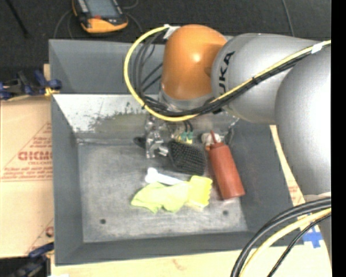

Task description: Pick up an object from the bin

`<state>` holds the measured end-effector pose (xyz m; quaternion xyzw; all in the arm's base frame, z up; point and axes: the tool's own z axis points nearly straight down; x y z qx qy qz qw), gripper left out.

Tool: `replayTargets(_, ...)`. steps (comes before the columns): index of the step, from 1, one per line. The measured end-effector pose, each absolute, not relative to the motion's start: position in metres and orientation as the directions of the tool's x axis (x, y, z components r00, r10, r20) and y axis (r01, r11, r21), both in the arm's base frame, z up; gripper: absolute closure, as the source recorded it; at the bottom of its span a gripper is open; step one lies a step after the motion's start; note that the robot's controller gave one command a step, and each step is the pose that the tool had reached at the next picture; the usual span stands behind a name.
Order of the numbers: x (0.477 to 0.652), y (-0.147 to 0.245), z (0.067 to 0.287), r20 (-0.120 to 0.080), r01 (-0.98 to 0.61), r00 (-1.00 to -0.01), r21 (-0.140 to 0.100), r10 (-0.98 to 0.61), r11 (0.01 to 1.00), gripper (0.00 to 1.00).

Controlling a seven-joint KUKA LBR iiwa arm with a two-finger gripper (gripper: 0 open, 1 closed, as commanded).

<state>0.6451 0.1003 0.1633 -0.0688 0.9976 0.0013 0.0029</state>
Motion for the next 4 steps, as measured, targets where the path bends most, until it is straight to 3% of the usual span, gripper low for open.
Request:
replayTargets(1,0.649,0.103,0.134,-0.015,-0.144,-0.989,-0.005,-0.144,0.990,1.00)
replayTargets(2,0.633,0.114,0.151,0.009,-0.203,-0.979,-0.001,-0.203,0.979,1.00)
replayTargets(3,0.641,0.103,0.143,-0.019,-0.126,-0.992,0.002,-0.126,0.992,1.00)
replayTargets(4,0.637,0.106,0.154,0.009,-0.097,-0.995,-0.002,-0.097,0.995,1.00)
